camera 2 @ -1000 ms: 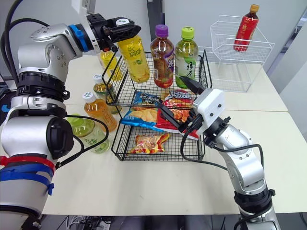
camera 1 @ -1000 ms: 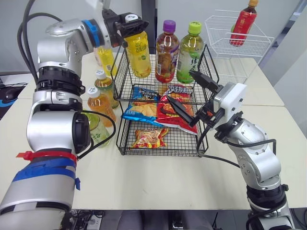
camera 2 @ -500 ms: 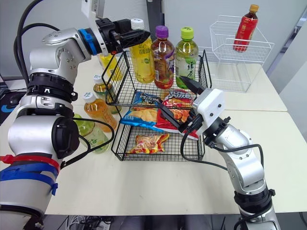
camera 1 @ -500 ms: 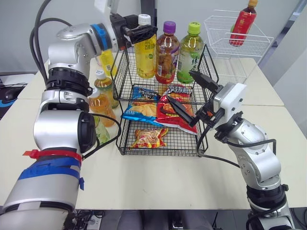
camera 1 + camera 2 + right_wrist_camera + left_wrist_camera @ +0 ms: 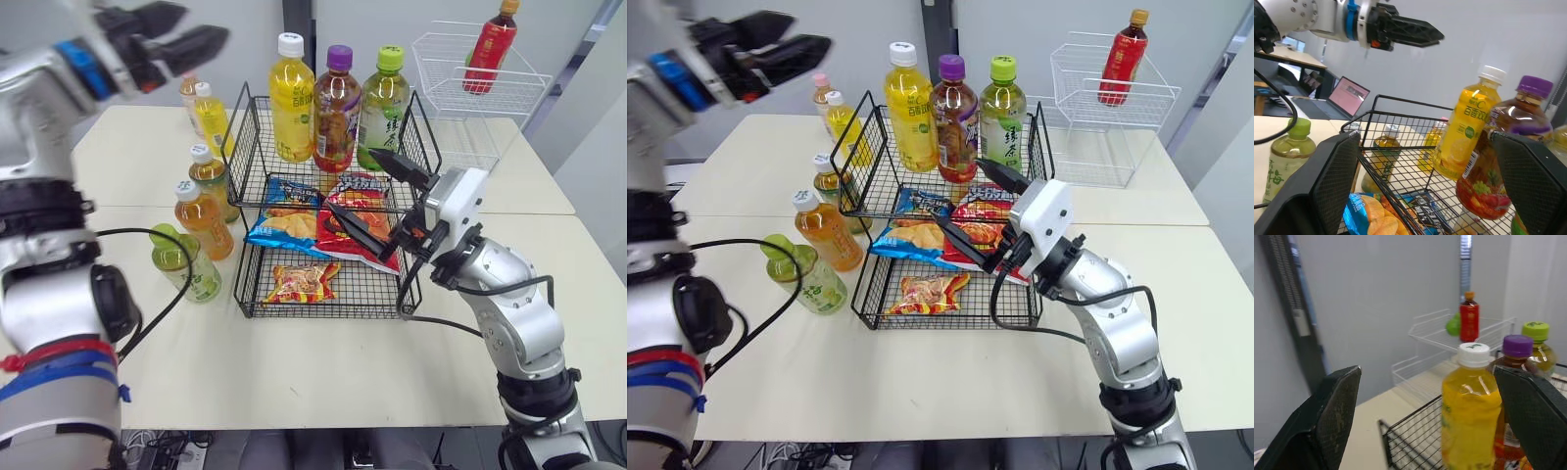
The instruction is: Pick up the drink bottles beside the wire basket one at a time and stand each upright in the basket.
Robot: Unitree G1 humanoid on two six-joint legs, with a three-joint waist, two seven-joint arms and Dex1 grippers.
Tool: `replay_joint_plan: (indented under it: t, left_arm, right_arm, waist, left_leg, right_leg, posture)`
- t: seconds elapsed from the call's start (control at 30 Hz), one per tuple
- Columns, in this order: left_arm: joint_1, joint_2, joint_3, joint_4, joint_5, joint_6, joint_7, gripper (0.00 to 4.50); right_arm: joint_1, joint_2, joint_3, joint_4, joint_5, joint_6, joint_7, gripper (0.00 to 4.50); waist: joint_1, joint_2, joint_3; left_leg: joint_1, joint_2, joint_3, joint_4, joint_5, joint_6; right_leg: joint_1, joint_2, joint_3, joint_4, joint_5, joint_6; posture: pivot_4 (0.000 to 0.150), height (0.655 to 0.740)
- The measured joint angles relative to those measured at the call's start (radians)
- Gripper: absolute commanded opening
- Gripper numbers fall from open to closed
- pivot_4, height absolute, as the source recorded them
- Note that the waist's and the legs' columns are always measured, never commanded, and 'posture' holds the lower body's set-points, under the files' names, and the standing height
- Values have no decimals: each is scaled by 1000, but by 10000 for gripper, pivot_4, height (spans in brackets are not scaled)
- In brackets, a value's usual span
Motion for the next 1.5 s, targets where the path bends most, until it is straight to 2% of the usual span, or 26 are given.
replay_joint_plan:
  t: [0.03,0.17,0.33,0.5,0.63,0.73,0.8,0.97,1.07,1.3,1.37,1.5]
  left_arm:
    - [38,13,24,-30,-7,14,11,44777]
    - [353,81,187,-277,-53,87,54,44777]
    - [724,33,502,-563,-176,237,92,44777]
    - [1077,-121,792,-850,-342,386,135,44777]
    - [1362,-297,971,-1035,-483,414,169,44777]
    - [1540,-403,1016,-1106,-557,382,178,44777]
    - [1613,-429,1030,-1143,-593,334,198,44777]
    - [1626,-435,940,-1179,-644,233,299,44777]
    - [1551,-378,820,-1176,-634,192,381,44777]
    - [1369,-265,536,-1059,-486,105,496,44777]
    - [1299,-231,431,-994,-419,73,501,44777]
    - [1209,-215,311,-907,-347,30,497,44777]
  right_arm:
    - [-4,-9,-4,10,6,-5,15,45000]
    - [-67,-25,12,103,64,-30,155,45000]
    - [-152,-62,26,226,161,-41,385,45000]
    - [-194,-88,59,299,223,-18,578,45000]
    - [-203,-77,67,325,240,-6,631,45000]
    - [-202,-62,67,335,241,9,639,45000]
    - [-202,-39,72,336,240,11,629,45000]
    - [-201,-27,79,344,209,2,617,45000]
    - [-196,-26,79,348,194,-1,602,45000]
    - [-168,-36,72,309,165,0,549,45000]
    - [-150,-40,70,277,162,3,526,45000]
    - [-139,-58,60,239,162,13,489,45000]
  waist:
    - [5,0,0]
    - [7,0,0]
    - [6,-1,-1]
    - [9,-1,-1]
    - [10,-1,-1]
    - [11,-1,-1]
    - [11,5,-1]
    - [11,10,-2]
    - [12,10,-2]
    - [15,9,-2]
    - [17,9,-2]
    - [20,9,-2]
  left_leg:
    - [0,0,-1,0,0,0]
    - [1,0,-1,0,0,0]
    - [2,1,-2,0,0,1]
    - [4,1,-4,-1,-3,4]
    - [7,1,-4,-1,-3,5]
    - [9,1,-5,-1,-3,5]
    - [10,0,-4,-1,-3,5]
    - [11,-1,-2,-1,-4,6]
    - [11,0,-3,-2,-4,6]
    - [11,0,-3,-2,-4,6]
    - [11,0,-3,-2,-4,6]
    - [10,0,-2,-3,-4,6]
  right_leg:
    - [0,0,-1,0,0,0]
    - [2,0,-1,0,0,0]
    - [4,0,-2,-2,1,-2]
    - [7,0,-4,-3,0,-1]
    - [11,-1,-4,-3,-1,2]
    - [12,-1,-4,-3,-3,1]
    - [12,-1,-3,-4,-3,2]
    - [12,-1,-1,-4,-2,2]
    - [12,0,-1,-4,-3,2]
    - [12,0,-1,-4,-2,2]
    - [12,0,-1,-4,-2,2]
    - [12,0,-2,-6,-2,2]
  posture:
    - [1500,7400]
    - [1500,7400]
    - [1500,7400]
    - [1500,7400]
    - [1500,7400]
    - [1500,7400]
    - [1500,7400]
    - [1500,7400]
    - [1500,7400]
    - [1500,7400]
    - [1500,7400]
    - [1500,7400]
